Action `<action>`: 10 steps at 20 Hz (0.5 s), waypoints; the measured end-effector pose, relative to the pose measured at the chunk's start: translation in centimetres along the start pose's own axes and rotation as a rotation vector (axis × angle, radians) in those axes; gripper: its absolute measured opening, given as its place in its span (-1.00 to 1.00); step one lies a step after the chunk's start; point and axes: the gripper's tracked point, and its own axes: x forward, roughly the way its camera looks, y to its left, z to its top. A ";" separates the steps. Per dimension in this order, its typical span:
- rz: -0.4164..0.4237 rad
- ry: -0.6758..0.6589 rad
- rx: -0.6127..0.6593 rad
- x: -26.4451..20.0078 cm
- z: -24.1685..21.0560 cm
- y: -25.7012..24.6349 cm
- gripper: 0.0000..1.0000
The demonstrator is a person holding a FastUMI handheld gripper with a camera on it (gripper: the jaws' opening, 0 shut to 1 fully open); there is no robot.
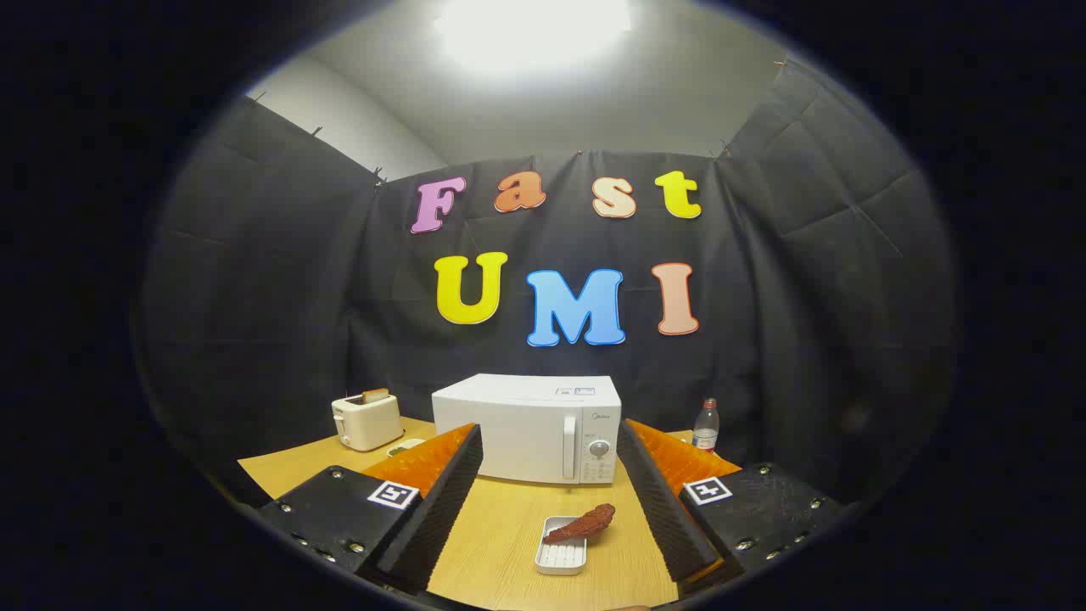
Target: Open the microwave, put the food inside, and close the microwave door.
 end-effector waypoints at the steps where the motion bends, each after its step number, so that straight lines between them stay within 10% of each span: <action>1: 0.002 0.002 -0.001 0.0 -0.1 0.1 0.96; 10: 0.000 0.007 -0.003 0.0 -0.2 0.2 0.96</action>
